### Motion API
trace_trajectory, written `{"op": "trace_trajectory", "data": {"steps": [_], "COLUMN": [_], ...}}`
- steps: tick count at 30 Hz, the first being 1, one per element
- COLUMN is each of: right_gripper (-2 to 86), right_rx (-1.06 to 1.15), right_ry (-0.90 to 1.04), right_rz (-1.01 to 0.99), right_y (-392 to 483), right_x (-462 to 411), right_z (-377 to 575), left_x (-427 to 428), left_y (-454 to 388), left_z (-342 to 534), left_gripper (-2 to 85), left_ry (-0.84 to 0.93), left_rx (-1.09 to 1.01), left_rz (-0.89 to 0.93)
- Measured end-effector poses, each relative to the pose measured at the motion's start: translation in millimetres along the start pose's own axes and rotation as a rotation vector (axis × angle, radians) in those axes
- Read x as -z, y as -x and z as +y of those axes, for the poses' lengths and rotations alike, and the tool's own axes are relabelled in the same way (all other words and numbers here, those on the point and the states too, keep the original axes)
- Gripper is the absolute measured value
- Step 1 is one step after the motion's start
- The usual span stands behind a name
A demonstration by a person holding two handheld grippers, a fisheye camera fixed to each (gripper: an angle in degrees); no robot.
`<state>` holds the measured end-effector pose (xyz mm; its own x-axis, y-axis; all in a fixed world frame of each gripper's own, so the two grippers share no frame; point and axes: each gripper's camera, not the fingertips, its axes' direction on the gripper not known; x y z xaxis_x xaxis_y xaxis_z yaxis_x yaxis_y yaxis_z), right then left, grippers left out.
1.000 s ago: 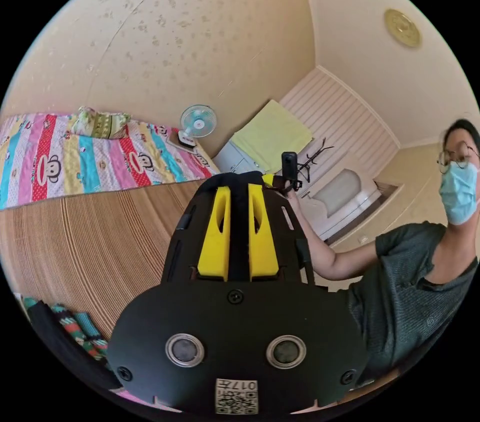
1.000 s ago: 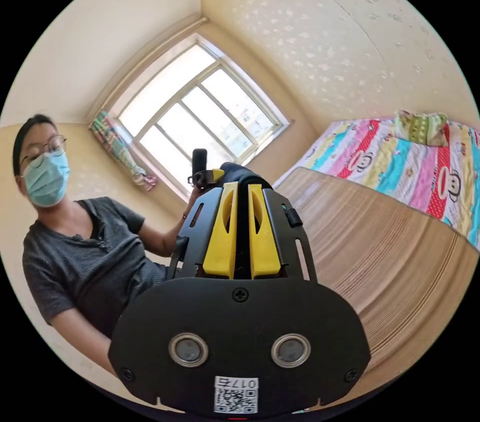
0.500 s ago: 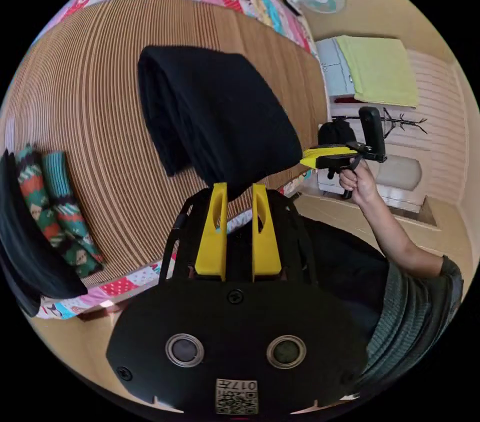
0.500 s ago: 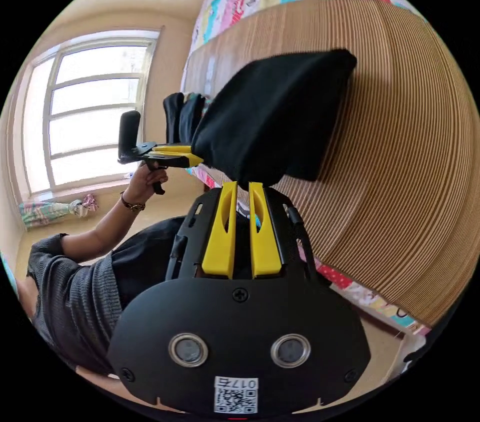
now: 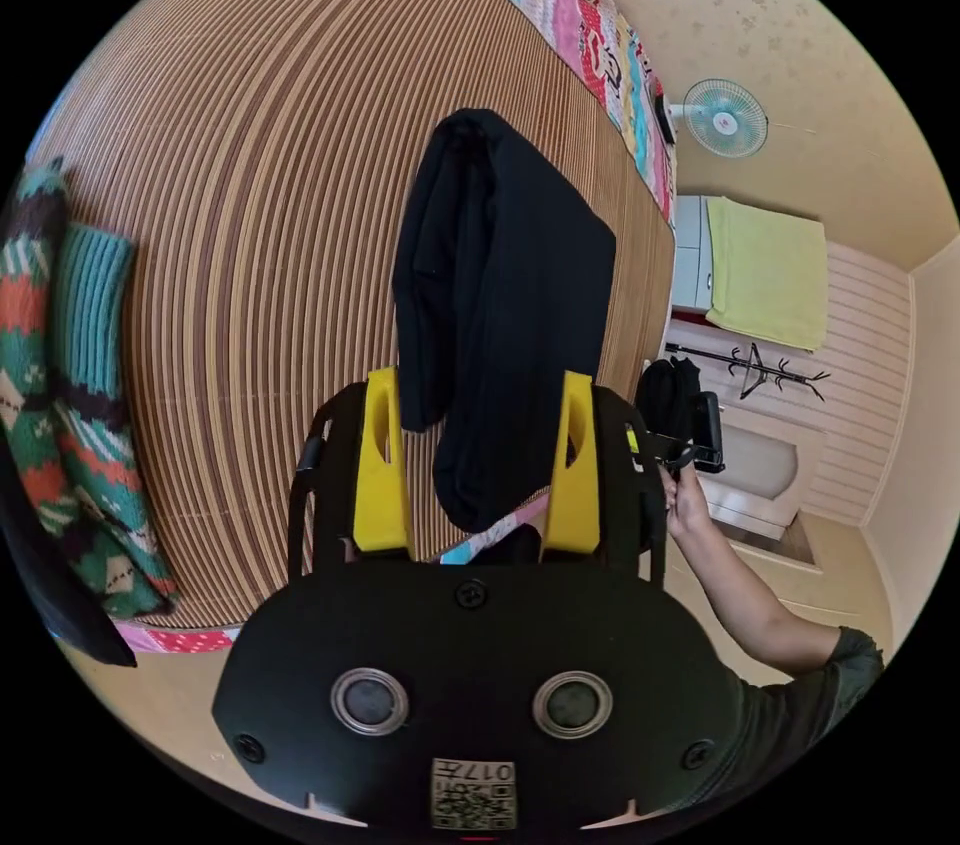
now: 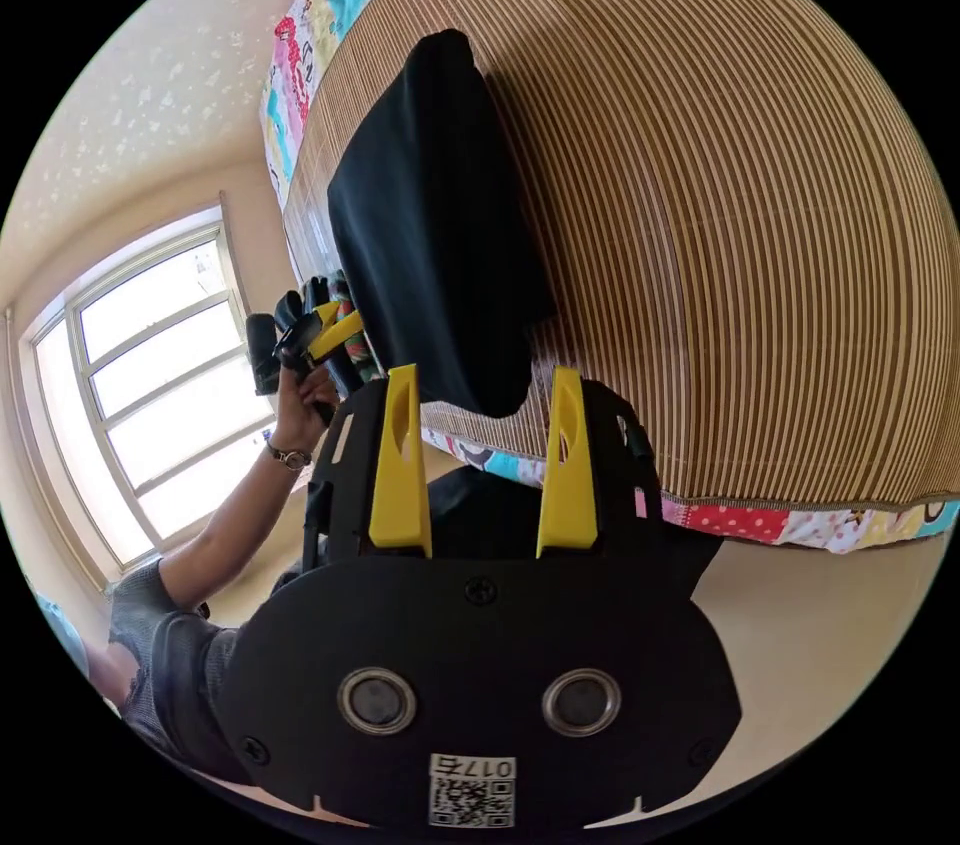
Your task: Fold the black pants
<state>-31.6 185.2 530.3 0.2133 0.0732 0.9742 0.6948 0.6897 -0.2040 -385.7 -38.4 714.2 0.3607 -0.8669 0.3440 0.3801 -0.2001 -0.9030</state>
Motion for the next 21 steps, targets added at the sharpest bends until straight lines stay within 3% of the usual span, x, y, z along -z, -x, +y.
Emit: {"op": "trace_trajectory", "data": {"steps": [6,11,14,21], "right_gripper": [23.1,23.3,22.0,14.1], "right_rx": [0.003,-0.039,-0.048,-0.046], "right_ry": [-0.029,0.015,-0.015,0.178], "right_rz": [0.011,-0.034,-0.071,-0.296], "right_y": [23.8,37.2,46.6,53.9], "right_x": [-11.1,-34.9,-31.8,-25.2], "right_z": [-49.6,-53.5,-35.0,37.6], "left_x": [-27.5,-41.5,-38.6,-31.8], "left_y": [21.5,51.0,56.9,59.1], "left_z": [-57.8,-75.3,-84.5,-85.8], "left_gripper": [23.0,19.9,16.8,10.6], "left_ry": [0.071,0.078,0.100,0.250], "left_rx": [0.021,0.119,0.129,0.029], "left_rz": [0.009,0.209,0.237,0.253]}}
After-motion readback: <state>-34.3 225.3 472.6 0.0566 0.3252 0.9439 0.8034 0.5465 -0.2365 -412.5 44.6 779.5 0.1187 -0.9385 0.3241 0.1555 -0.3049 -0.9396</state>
